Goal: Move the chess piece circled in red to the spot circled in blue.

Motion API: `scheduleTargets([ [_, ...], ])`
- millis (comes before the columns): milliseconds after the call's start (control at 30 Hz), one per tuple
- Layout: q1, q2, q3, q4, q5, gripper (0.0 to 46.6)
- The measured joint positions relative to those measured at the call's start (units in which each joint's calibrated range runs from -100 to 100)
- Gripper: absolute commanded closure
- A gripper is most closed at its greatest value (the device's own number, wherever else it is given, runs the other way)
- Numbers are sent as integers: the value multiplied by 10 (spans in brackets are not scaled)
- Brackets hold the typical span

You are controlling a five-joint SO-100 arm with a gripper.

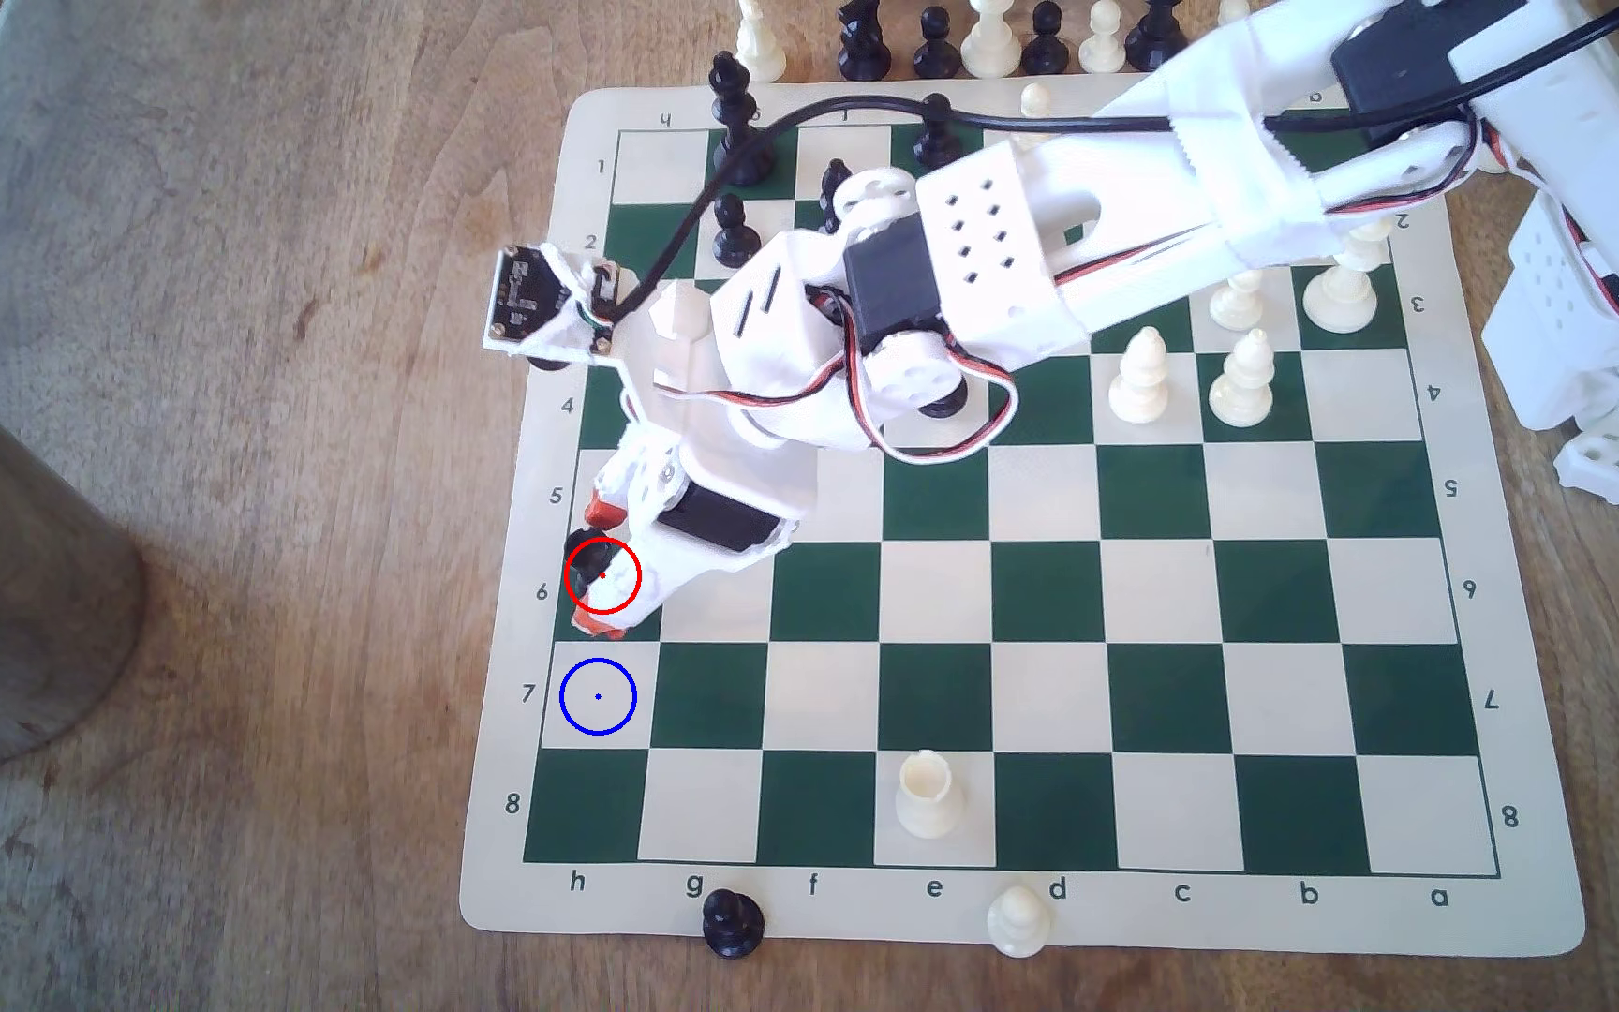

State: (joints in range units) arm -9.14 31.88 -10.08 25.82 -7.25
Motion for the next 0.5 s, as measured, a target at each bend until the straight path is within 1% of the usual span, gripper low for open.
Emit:
scheduleTargets([
  [67, 0, 8, -10, -6, -2, 301],
  [200, 0, 23, -28, -10, -2, 362],
  [300, 0, 23, -28, -10, -2, 464],
  [500, 0, 23, -28, -10, -4, 464],
])
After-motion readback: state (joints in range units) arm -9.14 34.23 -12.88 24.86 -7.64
